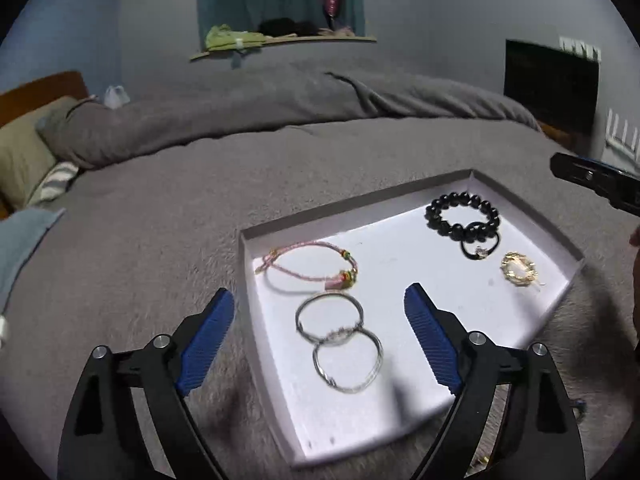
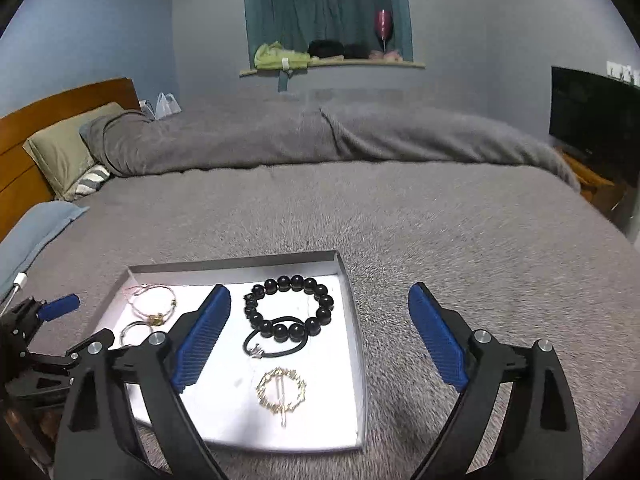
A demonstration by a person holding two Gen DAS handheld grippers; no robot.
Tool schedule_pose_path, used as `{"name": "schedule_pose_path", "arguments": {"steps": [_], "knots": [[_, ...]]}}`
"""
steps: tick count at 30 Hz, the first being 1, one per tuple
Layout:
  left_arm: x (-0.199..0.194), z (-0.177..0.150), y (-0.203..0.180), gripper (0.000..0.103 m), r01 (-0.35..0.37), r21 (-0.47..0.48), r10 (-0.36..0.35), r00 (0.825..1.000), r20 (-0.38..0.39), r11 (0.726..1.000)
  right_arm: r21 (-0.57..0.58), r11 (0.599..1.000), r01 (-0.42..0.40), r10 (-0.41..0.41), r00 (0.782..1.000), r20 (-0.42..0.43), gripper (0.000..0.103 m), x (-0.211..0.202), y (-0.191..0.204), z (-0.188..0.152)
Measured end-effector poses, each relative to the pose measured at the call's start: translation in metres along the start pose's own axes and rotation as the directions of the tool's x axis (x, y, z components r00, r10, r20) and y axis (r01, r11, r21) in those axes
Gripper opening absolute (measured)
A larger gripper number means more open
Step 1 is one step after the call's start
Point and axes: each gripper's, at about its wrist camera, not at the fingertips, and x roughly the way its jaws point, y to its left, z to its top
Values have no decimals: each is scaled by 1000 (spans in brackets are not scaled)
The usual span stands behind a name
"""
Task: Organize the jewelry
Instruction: 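Move both tools back to the remaining jewelry beside the tray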
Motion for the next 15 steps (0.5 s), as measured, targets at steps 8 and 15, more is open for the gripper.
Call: {"name": "schedule_pose_path", "arguments": {"steps": [8,15], "knots": [[-44,-37,1,88,-8,-46,8,1000,-8,999,16,998,-61,61,998,-15,90,-50,4,-27],[-67,-62,5,89,6,-89,-8,1000,-24,996,-2,998,-59,59,997,-56,90,-77,0,-66]]}}
